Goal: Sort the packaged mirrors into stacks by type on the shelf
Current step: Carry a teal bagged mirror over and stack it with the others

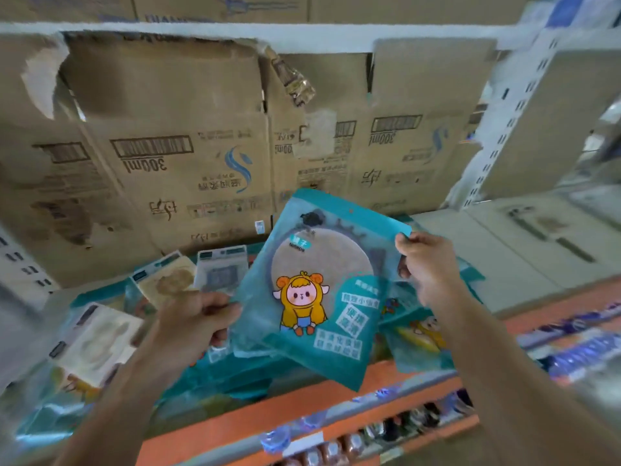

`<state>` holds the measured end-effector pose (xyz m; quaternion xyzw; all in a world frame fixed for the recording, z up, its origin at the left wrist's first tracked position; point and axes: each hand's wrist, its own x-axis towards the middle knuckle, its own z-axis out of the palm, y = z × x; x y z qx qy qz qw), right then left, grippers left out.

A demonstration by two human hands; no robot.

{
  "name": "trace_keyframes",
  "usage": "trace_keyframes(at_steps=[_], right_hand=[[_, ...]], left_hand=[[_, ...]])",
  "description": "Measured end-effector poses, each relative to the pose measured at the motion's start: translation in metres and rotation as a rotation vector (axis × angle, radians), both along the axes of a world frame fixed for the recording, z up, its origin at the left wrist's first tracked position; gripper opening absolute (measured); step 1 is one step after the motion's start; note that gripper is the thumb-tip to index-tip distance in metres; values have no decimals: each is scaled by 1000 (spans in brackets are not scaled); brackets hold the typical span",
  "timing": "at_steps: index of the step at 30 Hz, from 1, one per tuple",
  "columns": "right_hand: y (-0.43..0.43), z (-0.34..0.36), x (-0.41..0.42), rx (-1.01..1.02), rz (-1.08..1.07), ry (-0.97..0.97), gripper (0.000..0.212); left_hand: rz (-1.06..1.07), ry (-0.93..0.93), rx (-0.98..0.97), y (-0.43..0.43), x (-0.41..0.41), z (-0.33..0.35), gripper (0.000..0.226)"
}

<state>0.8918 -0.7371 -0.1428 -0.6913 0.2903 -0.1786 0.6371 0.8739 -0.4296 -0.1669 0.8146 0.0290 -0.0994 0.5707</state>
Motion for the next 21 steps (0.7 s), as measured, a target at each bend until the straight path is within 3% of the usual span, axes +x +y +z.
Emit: trace_keyframes(at_steps=[7, 21], right_hand=[[-76, 5, -50, 73, -100, -33, 31], [-243, 0, -198, -19, -325, 8, 32]], left_hand=[[-144, 9, -104, -73, -8, 1, 17], [-451, 47, -69, -250, -84, -3, 17]])
